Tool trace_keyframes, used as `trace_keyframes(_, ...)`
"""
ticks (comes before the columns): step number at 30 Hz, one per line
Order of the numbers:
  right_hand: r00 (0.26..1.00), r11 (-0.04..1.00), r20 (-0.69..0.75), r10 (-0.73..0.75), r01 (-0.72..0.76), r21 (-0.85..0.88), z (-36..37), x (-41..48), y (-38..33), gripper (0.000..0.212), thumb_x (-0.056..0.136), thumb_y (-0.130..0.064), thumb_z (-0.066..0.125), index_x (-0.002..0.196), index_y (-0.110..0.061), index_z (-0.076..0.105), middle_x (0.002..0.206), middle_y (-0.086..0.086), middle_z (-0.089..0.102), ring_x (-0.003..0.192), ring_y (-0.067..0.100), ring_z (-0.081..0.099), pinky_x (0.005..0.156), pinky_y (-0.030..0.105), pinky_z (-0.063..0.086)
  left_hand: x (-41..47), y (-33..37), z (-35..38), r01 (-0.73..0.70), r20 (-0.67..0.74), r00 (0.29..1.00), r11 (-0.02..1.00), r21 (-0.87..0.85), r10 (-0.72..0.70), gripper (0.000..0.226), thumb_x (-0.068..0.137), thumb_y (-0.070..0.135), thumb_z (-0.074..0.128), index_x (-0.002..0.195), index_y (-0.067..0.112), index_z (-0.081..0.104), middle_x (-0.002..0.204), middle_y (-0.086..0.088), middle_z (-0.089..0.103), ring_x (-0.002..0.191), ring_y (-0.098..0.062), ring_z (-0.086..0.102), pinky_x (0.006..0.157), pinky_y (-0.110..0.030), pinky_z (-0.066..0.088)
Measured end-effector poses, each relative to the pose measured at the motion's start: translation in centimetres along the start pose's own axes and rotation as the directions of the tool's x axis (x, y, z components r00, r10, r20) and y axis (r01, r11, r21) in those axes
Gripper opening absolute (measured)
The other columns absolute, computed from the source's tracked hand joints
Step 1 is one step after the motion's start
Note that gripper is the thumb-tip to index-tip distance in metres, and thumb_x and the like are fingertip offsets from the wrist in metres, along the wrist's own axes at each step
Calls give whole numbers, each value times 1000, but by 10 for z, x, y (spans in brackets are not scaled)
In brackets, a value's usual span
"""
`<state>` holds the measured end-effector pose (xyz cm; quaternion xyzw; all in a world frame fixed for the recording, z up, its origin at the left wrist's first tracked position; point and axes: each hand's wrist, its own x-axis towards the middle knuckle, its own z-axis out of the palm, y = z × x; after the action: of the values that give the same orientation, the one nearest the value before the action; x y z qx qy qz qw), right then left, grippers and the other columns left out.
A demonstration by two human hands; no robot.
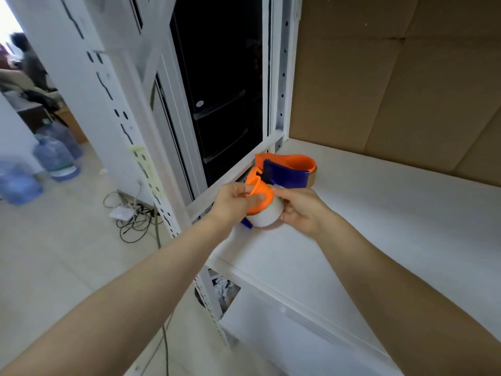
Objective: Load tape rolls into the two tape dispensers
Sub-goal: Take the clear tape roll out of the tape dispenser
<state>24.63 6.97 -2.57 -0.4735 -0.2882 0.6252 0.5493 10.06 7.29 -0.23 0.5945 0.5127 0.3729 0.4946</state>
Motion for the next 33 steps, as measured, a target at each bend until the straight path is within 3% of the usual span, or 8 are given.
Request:
trace_keyframes(5,996,996,-79,30,-24,81,-12,10,-7,40,82,1,63,120,-6,55,113,16,66,99,27,65,71,36,56,2,9,-2,57,-116,990,983,-175,-78,2,88,7,62,89,7,62,75,0,62,66,-9,58,51,-11,51)
trace_keyframes(15,957,963,-154,245,-221,156,-55,15,-26,19,75,-22,52,83,-5,48,48,6,50,26,8,34,28,11,28,9,16,-8,255,-111,938,872,-417,-328,27,92,17,58,116,11,49,100,-4,55,100,-26,54,90,-40,48)
trace_keyframes(21,964,954,-110,244,-218,205,-67,13,-27,26,90,-24,34,83,-7,52,40,1,41,24,9,24,26,12,20,5,11,0,-32,32,999,996,85,29,6,92,13,58,98,13,59,86,0,63,78,-16,59,69,-24,53)
trace_keyframes(23,964,956,-120,239,-213,200,-67,12,-25,28,91,-23,31,78,-9,51,39,0,40,23,9,22,25,12,18,8,4,1,-252,206,963,851,462,173,13,90,17,59,100,11,65,94,-8,67,86,-22,59,87,-39,50)
trace_keyframes(25,964,958,-139,227,-196,208,-66,10,-25,28,91,-23,31,75,-10,50,38,-1,40,23,8,22,25,12,18,6,-6,1,-415,361,910,475,776,206,22,88,23,57,108,19,66,103,-2,69,94,-21,57,109,-37,30)
trace_keyframes(28,963,958,-171,209,-167,235,-67,8,-25,26,90,-21,32,76,-10,50,37,-1,40,23,8,22,26,11,18,-2,-18,2,-510,488,849,75,857,204,22,89,22,47,100,24,65,87,3,63,99,-21,57,115,-37,9)
trace_keyframes(31,966,960,-169,193,-150,236,-68,1,-26,23,88,-19,35,75,-9,50,39,-1,40,25,9,23,28,12,19,-4,-24,3,-515,514,838,-47,856,182,27,88,24,42,105,23,63,93,-1,65,100,-24,56,112,-36,12)
trace_keyframes(33,971,958,-160,179,-135,251,-68,-5,-26,22,88,-19,39,73,-8,50,41,1,41,26,10,25,31,13,21,-5,-22,5,-493,468,857,82,866,216,40,79,39,39,107,24,64,102,2,66,103,-23,56,104,-32,15)
